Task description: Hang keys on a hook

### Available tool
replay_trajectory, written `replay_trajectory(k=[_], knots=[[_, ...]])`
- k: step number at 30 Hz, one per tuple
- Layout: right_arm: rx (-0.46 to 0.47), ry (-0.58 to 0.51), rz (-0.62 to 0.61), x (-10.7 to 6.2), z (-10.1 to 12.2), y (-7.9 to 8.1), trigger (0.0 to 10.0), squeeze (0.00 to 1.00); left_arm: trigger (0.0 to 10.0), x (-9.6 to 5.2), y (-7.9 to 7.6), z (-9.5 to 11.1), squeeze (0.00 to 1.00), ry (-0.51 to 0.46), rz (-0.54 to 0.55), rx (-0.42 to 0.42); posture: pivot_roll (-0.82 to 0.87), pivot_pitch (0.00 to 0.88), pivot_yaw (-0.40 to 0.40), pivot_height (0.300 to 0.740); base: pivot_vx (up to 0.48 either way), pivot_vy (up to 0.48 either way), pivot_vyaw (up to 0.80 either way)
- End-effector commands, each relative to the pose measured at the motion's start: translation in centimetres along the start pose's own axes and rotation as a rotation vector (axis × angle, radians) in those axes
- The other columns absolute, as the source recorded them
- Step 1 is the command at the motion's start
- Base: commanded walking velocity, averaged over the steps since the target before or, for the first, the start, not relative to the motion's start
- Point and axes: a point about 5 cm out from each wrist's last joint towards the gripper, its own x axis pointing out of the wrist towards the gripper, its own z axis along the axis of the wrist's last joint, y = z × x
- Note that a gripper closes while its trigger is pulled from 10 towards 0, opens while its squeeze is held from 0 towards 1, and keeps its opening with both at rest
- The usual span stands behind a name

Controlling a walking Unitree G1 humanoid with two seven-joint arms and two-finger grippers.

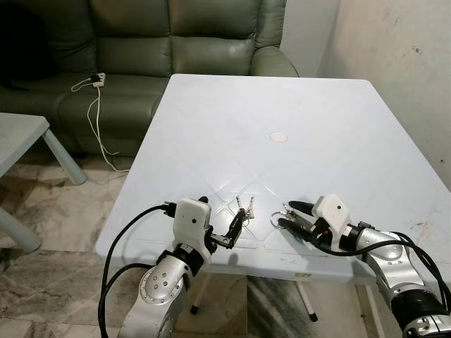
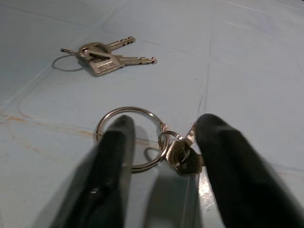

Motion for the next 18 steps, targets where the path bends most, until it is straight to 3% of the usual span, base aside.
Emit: replay_trajectory(k=[1,8,9,10,11,13,14,15,16,18], knots=[[-0.007,0.006,0.007,-0.07,0.13,-0.38,0.0,0.00,10.0,-0.19,-0.14,0.26,0.00,-0.005,0.000,0.000,0.04,0.054,-0.046,0.740,0.000,0.000,0.00],[-0.002,0.026,0.001,-0.14,-0.07,-0.52,0.0,0.00,10.0,-0.19,-0.14,0.27,0.00,-0.006,0.001,-0.001,0.04,0.054,-0.046,0.740,0.000,0.000,0.00],[-0.004,0.032,0.003,-0.16,-0.13,-0.55,0.7,0.00,10.0,-0.20,-0.15,0.27,0.00,-0.006,0.001,-0.002,0.04,0.055,-0.046,0.740,0.000,0.000,0.00],[-0.004,0.037,0.001,-0.17,-0.17,-0.58,0.7,0.00,10.0,-0.21,-0.15,0.26,0.00,-0.005,0.001,-0.002,0.04,0.055,-0.046,0.740,0.000,0.000,0.00],[-0.003,0.040,0.003,-0.16,-0.20,-0.60,2.7,0.00,10.0,-0.21,-0.16,0.27,0.00,-0.005,0.001,-0.004,0.04,0.055,-0.046,0.740,0.000,0.000,0.00],[-0.001,0.040,0.004,-0.16,-0.19,-0.63,3.3,0.00,10.0,-0.23,-0.17,0.26,0.00,-0.005,0.001,-0.005,0.04,0.055,-0.047,0.740,0.000,0.000,0.00],[0.002,0.041,0.005,-0.17,-0.21,-0.65,2.2,0.00,10.0,-0.24,-0.18,0.27,0.00,-0.005,0.002,-0.006,0.04,0.053,-0.047,0.740,0.000,0.000,0.00],[0.004,0.042,0.005,-0.18,-0.22,-0.67,2.2,0.00,10.0,-0.25,-0.19,0.28,0.00,-0.005,0.002,-0.006,0.04,0.053,-0.047,0.740,0.000,0.000,0.00],[0.001,0.046,0.004,-0.20,-0.25,-0.68,4.7,0.00,10.0,-0.26,-0.21,0.26,0.00,-0.005,0.002,-0.007,0.04,0.055,-0.048,0.740,0.000,0.000,0.00],[0.006,0.031,0.013,-0.22,-0.19,-0.64,4.4,0.00,10.0,-0.27,-0.23,0.25,0.00,-0.004,0.003,-0.008,0.04,0.053,-0.049,0.740,0.000,0.000,0.00]])
